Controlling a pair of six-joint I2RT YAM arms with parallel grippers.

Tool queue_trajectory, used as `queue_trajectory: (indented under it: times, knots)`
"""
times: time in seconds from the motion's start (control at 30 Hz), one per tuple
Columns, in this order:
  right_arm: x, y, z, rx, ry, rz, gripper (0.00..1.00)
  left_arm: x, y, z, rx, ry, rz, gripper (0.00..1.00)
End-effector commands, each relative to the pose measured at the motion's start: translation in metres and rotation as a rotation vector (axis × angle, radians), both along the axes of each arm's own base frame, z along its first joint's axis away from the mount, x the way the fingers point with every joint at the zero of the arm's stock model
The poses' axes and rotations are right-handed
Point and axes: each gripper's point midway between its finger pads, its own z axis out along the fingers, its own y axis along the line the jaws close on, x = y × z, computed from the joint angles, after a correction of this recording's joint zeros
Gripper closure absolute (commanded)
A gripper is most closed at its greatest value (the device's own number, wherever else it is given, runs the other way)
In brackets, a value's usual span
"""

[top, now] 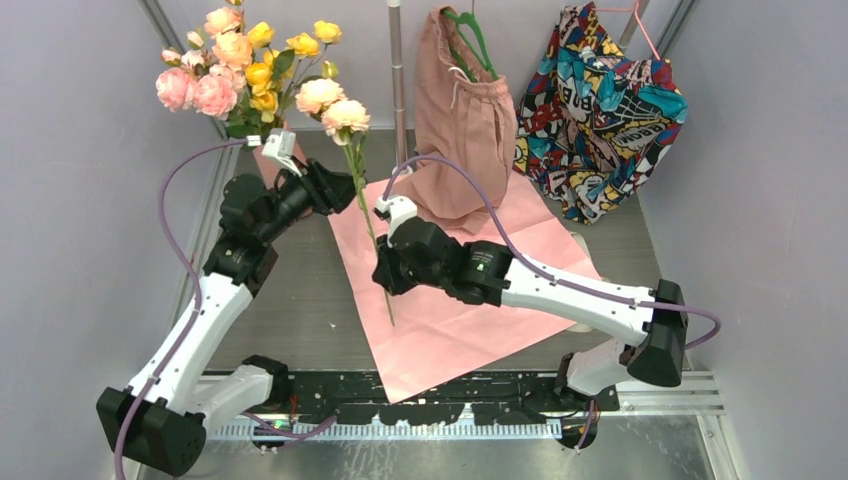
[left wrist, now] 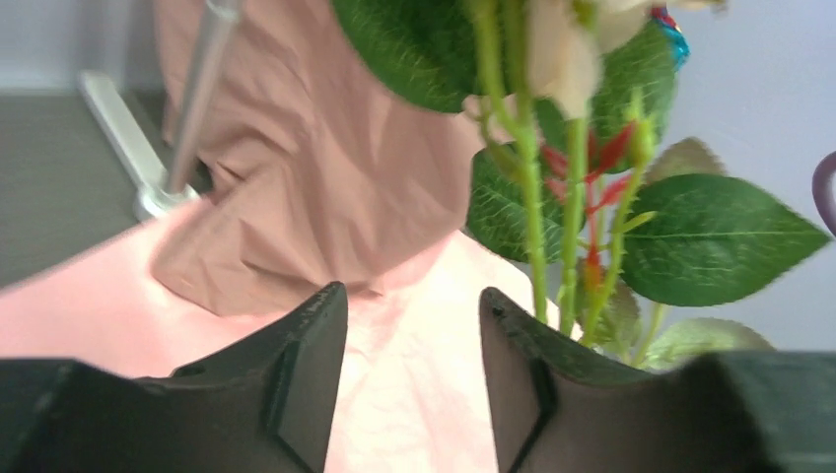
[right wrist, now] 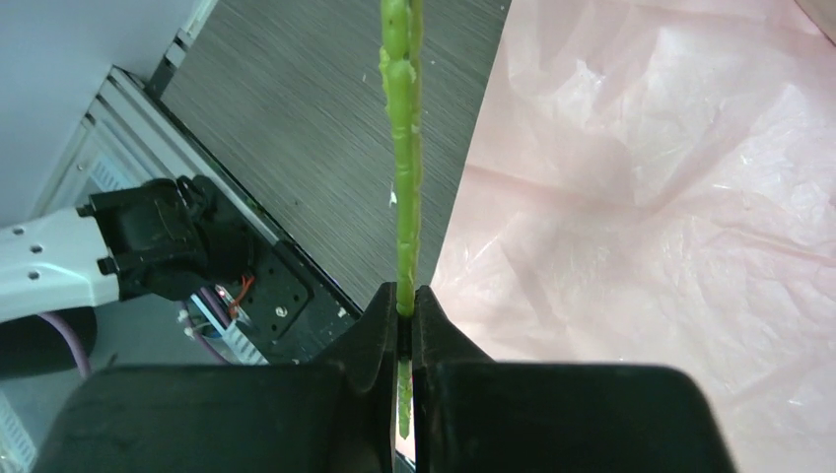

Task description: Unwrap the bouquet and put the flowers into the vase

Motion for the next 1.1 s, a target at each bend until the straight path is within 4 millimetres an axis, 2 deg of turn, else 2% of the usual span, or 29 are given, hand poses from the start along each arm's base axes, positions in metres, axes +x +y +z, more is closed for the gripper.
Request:
queue_trajectory:
  times: [0.0, 0.17, 0.37, 0.47, 0.57, 0.73, 0.87, 1.07]
  knots:
    - [-0.001, -0.016, 0.022, 0.001, -0.058, -0.011, 0.99, -0.019, -0.025, 0.008, -0.047, 0.07, -0.193, 0.42]
    - [-0.001, -0.026, 0.025, -0.02, -0.077, -0.03, 0.99, -0.029, -0.025, 0.011, -0.039, 0.124, -0.22, 0.38]
    - [0.008, -0.035, 0.047, 0.007, -0.134, -0.074, 0.99, -0.039, -0.004, -0.004, 0.059, 0.166, -0.134, 0.28]
    - [0.012, -0.034, 0.05, 0.009, -0.139, -0.081, 0.99, -0.044, 0.003, -0.009, 0.074, 0.161, -0.113, 0.19]
    - [0.015, -0.028, 0.051, 0.013, -0.139, -0.076, 0.99, -0.053, -0.001, -0.006, 0.06, 0.155, -0.158, 0.15]
    - [0.016, -0.017, 0.045, 0.012, -0.123, -0.059, 0.99, -0.069, -0.015, 0.013, -0.027, 0.121, -0.277, 0.15]
    - [0.013, -0.011, 0.046, 0.035, -0.11, -0.044, 0.99, -0.068, -0.021, 0.014, -0.072, 0.115, -0.311, 0.19]
    - [0.013, -0.012, 0.044, 0.033, -0.105, -0.044, 0.99, -0.064, -0.027, 0.014, -0.136, 0.085, -0.341, 0.28]
